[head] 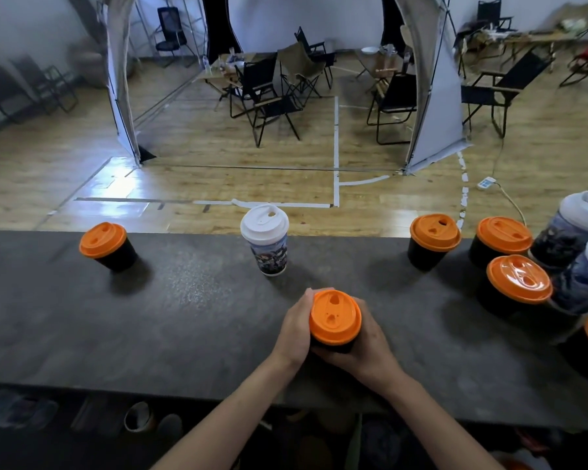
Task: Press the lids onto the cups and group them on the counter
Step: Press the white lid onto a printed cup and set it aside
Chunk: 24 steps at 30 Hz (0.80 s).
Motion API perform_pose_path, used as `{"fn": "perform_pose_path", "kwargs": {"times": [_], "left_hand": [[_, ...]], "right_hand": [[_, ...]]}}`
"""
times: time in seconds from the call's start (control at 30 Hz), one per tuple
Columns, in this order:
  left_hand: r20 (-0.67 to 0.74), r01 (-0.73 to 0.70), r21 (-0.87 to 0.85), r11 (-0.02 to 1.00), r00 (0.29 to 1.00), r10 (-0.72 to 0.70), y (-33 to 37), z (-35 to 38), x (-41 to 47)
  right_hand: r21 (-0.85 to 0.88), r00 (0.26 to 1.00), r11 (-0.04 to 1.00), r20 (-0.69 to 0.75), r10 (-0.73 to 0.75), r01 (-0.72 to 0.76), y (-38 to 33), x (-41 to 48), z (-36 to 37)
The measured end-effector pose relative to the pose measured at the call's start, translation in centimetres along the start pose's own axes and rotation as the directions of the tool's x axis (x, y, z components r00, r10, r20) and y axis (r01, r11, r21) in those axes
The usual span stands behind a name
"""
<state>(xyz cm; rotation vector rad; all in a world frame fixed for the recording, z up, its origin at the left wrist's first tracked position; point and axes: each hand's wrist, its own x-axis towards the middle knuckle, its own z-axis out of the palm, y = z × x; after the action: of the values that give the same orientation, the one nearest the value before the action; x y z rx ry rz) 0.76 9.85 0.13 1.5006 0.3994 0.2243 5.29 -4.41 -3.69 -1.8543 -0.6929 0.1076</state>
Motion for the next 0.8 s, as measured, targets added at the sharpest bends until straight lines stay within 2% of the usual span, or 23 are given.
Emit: {"fn": "perform_pose_path", "kwargs": {"times": [0.23,0.4,0.57,0.8], "left_hand": [[-0.072,-0.041,0.045,0.998,0.996,0.044,-0.3,0.2,-0.9],[-0.056,-0.081,0.049,0.996,0.995,0.084,-0.2,0.2,0.2],[-0.13,-0.076,0.077,0.994,0.988,0.085,-0.8,0.1,-0.3],[-0.084,-0.047,0.009,0.999,0.995,0.047,-0.4,0.3,0.6]], "right_hand": [[0.028,1.0,0.999,0.009,0.027,-0.028,-0.7,-0.1,0.0],[-0.009,0.999,0.999,0.026,0.043,-0.043,-0.8,0.0,-0.1],[-0.01,0.998,0.998,0.001,0.064,-0.064,-0.9,0.0,0.0],[-0.009,0.999,1.0,0.017,0.03,-0.03,-0.5,0.1,-0.2]]}}
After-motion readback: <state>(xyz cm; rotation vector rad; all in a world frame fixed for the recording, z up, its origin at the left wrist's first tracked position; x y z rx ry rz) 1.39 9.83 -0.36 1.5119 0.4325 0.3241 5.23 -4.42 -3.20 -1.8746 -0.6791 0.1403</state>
